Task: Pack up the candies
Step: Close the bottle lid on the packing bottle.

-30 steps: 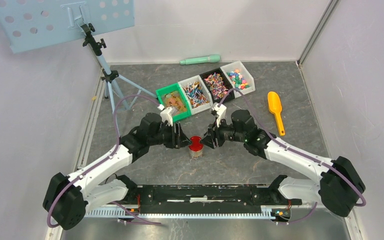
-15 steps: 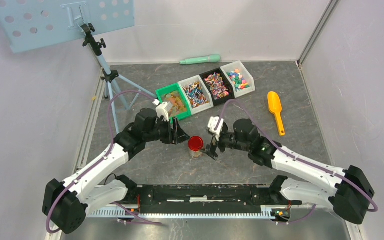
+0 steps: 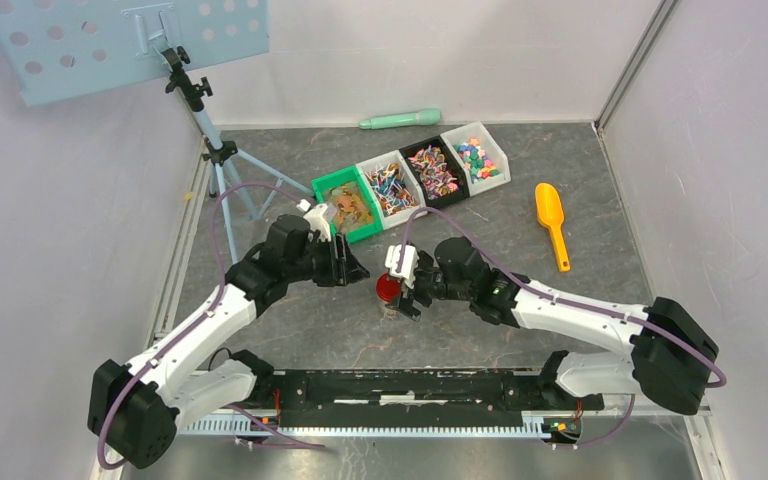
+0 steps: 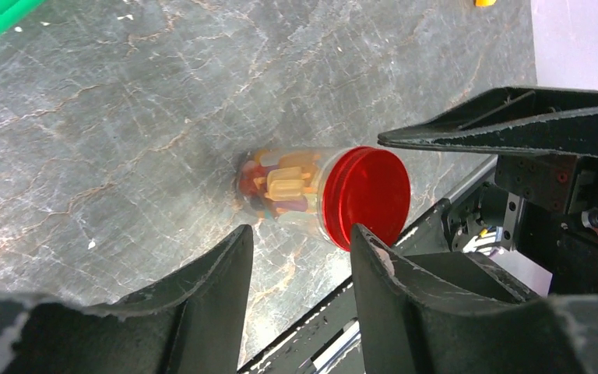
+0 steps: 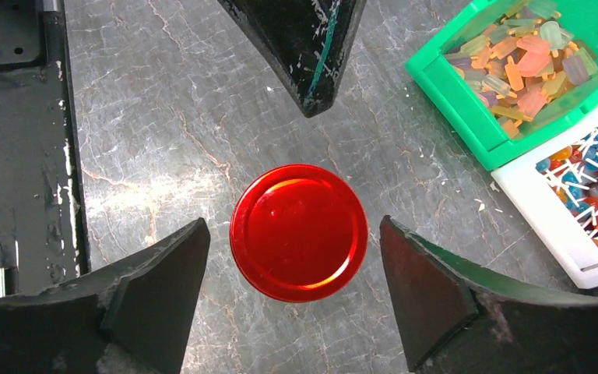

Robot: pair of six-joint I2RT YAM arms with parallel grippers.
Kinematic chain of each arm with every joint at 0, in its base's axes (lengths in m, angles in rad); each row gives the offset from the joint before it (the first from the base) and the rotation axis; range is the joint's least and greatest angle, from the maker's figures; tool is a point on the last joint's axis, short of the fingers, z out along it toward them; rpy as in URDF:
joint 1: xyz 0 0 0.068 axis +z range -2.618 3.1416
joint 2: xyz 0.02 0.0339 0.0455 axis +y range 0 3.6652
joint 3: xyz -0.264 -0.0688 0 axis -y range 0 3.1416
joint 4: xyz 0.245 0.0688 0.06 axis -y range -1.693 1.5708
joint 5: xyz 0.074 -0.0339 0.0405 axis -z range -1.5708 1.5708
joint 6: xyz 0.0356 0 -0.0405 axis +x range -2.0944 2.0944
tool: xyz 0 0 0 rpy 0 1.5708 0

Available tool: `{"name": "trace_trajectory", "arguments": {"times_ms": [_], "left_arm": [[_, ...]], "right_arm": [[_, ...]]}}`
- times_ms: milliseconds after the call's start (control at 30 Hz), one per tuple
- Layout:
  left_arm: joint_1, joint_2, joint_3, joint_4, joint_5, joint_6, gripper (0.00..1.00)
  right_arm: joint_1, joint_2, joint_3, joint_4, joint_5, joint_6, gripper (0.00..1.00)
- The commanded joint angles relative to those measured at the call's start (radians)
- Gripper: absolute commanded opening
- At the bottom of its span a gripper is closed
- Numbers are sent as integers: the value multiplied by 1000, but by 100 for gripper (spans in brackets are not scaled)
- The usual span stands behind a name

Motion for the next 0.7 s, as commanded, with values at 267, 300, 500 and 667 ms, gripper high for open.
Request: {"name": "trace_trajectory", "arguments": {"times_ms": [267, 300, 500, 667], "left_arm": [[27, -6, -56, 125, 110, -55, 58], [27, -2, -66, 146, 123, -60, 58], [27, 26, -123, 297, 205, -127, 64], [27, 49, -155, 339, 224, -144, 64]], "right_arm": [[4, 56, 36, 41, 6, -6, 67], [4, 56, 29, 49, 7, -2, 64], [6, 55, -19, 99, 20, 30, 47], [11, 48, -46, 117, 65, 62, 45]]}}
